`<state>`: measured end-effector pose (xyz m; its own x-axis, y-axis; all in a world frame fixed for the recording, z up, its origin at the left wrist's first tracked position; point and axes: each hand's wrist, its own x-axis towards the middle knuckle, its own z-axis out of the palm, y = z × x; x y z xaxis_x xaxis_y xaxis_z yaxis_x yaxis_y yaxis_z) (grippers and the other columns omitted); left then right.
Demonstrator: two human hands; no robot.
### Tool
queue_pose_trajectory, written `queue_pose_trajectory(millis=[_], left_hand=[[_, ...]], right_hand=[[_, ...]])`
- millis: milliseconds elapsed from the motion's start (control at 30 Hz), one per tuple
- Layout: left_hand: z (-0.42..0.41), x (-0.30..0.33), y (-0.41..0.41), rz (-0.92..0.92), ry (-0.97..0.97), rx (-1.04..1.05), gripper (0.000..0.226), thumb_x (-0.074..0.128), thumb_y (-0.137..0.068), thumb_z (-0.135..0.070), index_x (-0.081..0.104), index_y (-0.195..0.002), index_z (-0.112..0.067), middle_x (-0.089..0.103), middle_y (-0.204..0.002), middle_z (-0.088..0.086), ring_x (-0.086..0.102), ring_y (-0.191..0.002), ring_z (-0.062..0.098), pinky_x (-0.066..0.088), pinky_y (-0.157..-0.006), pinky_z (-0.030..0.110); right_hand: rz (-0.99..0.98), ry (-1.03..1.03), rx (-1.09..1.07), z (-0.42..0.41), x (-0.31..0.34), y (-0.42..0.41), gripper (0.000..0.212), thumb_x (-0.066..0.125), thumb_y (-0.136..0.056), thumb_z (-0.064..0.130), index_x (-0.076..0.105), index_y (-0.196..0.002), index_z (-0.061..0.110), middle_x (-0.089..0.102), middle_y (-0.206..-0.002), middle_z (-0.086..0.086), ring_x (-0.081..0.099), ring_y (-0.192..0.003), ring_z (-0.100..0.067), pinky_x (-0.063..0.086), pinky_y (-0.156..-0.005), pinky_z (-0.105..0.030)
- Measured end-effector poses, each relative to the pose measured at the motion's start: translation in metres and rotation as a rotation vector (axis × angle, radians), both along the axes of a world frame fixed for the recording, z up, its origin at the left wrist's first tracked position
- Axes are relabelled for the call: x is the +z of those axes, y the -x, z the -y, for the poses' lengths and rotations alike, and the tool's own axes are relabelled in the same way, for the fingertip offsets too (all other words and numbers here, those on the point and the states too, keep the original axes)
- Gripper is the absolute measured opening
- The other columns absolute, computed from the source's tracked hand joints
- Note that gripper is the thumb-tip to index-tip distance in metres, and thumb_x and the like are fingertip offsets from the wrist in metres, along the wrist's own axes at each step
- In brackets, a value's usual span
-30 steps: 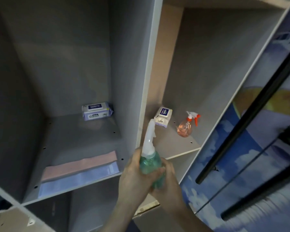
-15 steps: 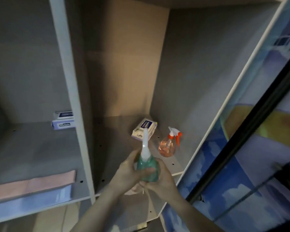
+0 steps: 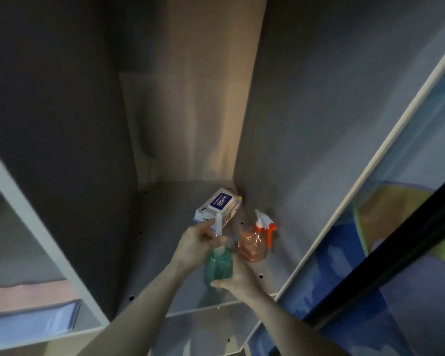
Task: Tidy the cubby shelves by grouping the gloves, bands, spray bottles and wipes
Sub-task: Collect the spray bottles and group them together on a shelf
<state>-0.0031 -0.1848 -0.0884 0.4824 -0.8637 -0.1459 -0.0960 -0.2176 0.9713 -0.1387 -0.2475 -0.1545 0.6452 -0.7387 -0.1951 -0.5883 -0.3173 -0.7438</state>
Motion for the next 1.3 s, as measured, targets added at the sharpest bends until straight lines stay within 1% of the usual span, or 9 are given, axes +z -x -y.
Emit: queue_pose_trajectory(millis=[167, 267, 400, 533, 633, 767, 933, 1167, 1300], left_hand=[[0.019, -0.016, -0.007, -0.084, 0.022, 0.084, 0.041, 0.081, -0.074, -0.018, 0.069, -0.113, -0.013, 0.063, -0.074, 0.016, 0.056, -0.073, 0.016, 0.044, -0.073, 0.037], [0.035, -0.019, -0.008, -0.026, 0.014, 0.064, 0.028, 0.079, -0.077, -0.016, 0.069, -0.099, -0.03, 0.063, -0.074, 0.002, 0.058, -0.074, 0.019, 0.05, -0.078, 0.042], [0.042, -0.022, -0.009, 0.086, -0.001, 0.047, 0.045, 0.078, -0.078, -0.024, 0.064, -0.12, -0.027, 0.072, -0.09, 0.002, 0.067, -0.089, 0.022, 0.053, -0.091, 0.04], [0.043, -0.023, -0.013, 0.068, 0.012, 0.033, 0.053, 0.078, -0.077, -0.02, 0.06, -0.126, -0.026, 0.07, -0.097, 0.005, 0.066, -0.098, 0.026, 0.05, -0.097, 0.044], [0.043, -0.022, -0.013, 0.077, 0.015, 0.039, 0.054, 0.078, -0.077, -0.02, 0.059, -0.127, -0.023, 0.068, -0.092, 0.003, 0.065, -0.096, 0.025, 0.048, -0.099, 0.044], [0.043, -0.022, -0.013, 0.031, 0.009, 0.051, 0.054, 0.078, -0.078, -0.017, 0.059, -0.128, -0.019, 0.069, -0.098, 0.011, 0.065, -0.099, 0.03, 0.05, -0.096, 0.047], [0.042, -0.017, -0.013, 0.046, -0.025, 0.033, 0.056, 0.075, -0.081, -0.021, 0.054, -0.133, -0.024, 0.066, -0.101, 0.004, 0.062, -0.099, 0.024, 0.052, -0.086, 0.041], [0.041, -0.017, -0.009, -0.116, -0.086, 0.019, 0.035, 0.068, -0.088, -0.024, 0.059, -0.121, -0.015, 0.063, -0.11, 0.009, 0.059, -0.09, 0.022, 0.049, -0.063, 0.032], [0.04, -0.02, -0.006, -0.141, -0.079, 0.094, 0.034, 0.072, -0.084, -0.027, 0.063, -0.115, -0.014, 0.064, -0.111, 0.008, 0.059, -0.089, 0.022, 0.047, -0.062, 0.032]], right_hand=[[-0.099, 0.627, 0.047, 0.024, 0.056, 0.011, 0.025, 0.062, -0.083, 0.02, 0.064, -0.108, 0.022, 0.064, -0.109, 0.0, 0.056, -0.107, -0.022, 0.047, -0.093, -0.038], [-0.111, 0.89, -0.058, 0.04, 0.096, 0.009, 0.042, 0.063, -0.075, 0.006, 0.063, -0.114, 0.022, 0.061, -0.108, -0.002, 0.055, -0.106, -0.027, 0.049, -0.085, -0.037], [-0.592, 0.637, 0.075, 0.07, 0.123, 0.011, 0.065, 0.052, -0.091, 0.01, 0.03, -0.148, 0.035, 0.029, -0.15, -0.006, 0.033, -0.134, -0.03, 0.037, -0.104, -0.038], [-0.769, 0.439, 0.207, 0.084, 0.113, 0.015, 0.065, 0.053, -0.094, 0.011, 0.026, -0.151, 0.025, 0.026, -0.155, -0.009, 0.036, -0.138, -0.03, 0.037, -0.108, -0.036], [-0.753, 0.453, 0.166, 0.091, 0.115, 0.009, 0.051, 0.045, -0.098, 0.016, 0.035, -0.148, 0.015, 0.047, -0.143, -0.016, 0.048, -0.129, -0.032, 0.042, -0.104, -0.036], [-0.715, 0.521, 0.154, 0.091, 0.126, 0.007, 0.023, 0.06, -0.09, 0.016, 0.069, -0.11, 0.01, 0.066, -0.116, -0.017, 0.063, -0.109, -0.032, 0.049, -0.087, -0.032], [-0.721, 0.676, 0.094, 0.085, 0.125, 0.0, 0.036, 0.067, -0.087, 0.034, 0.067, -0.114, 0.01, 0.061, -0.122, -0.012, 0.056, -0.117, -0.03, 0.046, -0.089, -0.033], [-0.412, 0.031, -0.137, 0.086, 0.096, 0.014, 0.026, 0.067, -0.088, 0.021, 0.061, -0.107, 0.004, 0.07, -0.098, -0.016, 0.07, -0.081, -0.027, 0.057, -0.072, -0.036], [-0.252, 0.053, -0.269, 0.09, 0.085, 0.024, 0.03, 0.065, -0.086, 0.022, 0.065, -0.106, -0.001, 0.071, -0.098, -0.02, 0.071, -0.086, -0.032, 0.058, -0.08, -0.044]])
